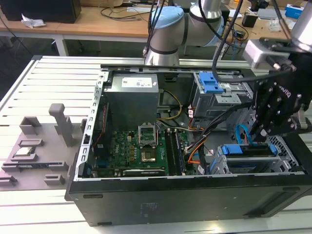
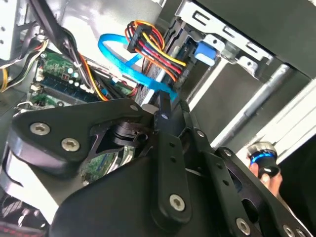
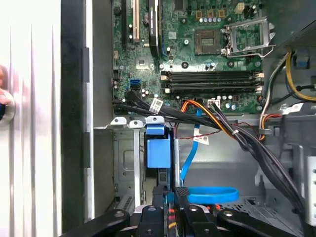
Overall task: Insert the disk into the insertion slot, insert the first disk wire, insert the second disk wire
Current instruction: 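Insert the second disk wire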
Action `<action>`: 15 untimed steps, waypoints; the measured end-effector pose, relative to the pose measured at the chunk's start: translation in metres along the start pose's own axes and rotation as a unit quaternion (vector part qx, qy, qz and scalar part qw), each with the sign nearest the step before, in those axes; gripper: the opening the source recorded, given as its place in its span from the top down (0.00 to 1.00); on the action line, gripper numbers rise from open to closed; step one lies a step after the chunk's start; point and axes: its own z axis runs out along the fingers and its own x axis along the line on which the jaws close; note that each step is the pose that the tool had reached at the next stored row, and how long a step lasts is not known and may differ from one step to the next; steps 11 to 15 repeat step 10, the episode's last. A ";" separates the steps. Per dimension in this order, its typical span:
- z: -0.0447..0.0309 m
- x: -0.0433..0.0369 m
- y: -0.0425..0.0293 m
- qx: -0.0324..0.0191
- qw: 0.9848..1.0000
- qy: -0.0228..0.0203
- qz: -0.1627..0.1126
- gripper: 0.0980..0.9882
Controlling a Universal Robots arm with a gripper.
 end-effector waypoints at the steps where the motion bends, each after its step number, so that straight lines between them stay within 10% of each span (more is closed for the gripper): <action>1: -0.0045 -0.0002 0.0002 0.000 1.000 0.000 0.000 0.84; 4: -0.0266 0.0003 0.0013 0.000 1.000 0.000 0.000 0.99; 15: -0.0283 0.0004 0.0014 0.000 1.000 0.000 0.000 0.99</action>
